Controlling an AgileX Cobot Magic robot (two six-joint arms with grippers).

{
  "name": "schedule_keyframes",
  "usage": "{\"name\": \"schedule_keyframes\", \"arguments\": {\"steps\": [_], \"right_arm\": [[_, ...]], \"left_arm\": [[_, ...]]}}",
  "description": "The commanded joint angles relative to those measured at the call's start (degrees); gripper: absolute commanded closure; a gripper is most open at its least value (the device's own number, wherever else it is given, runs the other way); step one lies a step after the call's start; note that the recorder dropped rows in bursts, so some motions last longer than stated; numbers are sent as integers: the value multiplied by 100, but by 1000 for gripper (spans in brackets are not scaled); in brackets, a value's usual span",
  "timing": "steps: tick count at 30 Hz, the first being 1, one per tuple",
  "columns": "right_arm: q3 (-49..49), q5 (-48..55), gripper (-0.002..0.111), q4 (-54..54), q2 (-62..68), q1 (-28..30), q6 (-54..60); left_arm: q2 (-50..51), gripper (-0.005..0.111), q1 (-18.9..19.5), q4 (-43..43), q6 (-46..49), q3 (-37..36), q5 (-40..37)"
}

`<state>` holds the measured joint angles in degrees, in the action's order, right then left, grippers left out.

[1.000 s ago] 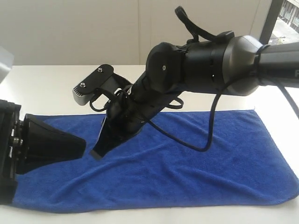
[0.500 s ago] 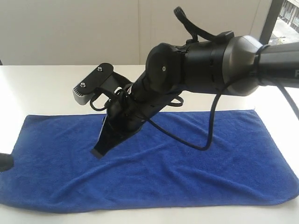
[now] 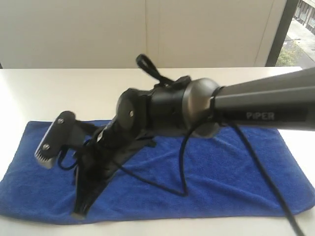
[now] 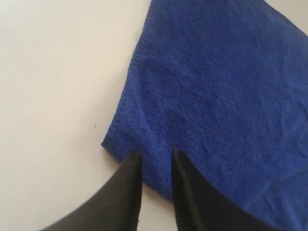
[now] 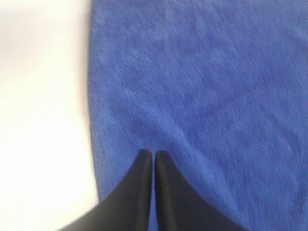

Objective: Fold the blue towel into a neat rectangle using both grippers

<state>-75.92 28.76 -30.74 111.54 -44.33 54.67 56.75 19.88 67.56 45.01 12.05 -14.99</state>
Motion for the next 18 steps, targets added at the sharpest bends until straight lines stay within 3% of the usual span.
{"name": "schedule_keyframes", "arguments": {"steps": [1,4,6,7,18], "right_arm": [[-12,-905,88,-83,289,-546,566],[-154,-1085,69,-83,529,-845,601],[-365,-1074,56,-83,742,-1045,601],[-548,-1101,57,-83,865,-1154,436],[-1545,-890,66,53,1802,-1256,-76]], "left_arm": [[-4,76,3,291,-32,-33,216],[-4,81,3,291,-5,-33,244],[-4,98,3,306,-5,-33,294],[-4,106,3,415,4,-33,367],[-4,106,3,840,16,-33,624]]}}
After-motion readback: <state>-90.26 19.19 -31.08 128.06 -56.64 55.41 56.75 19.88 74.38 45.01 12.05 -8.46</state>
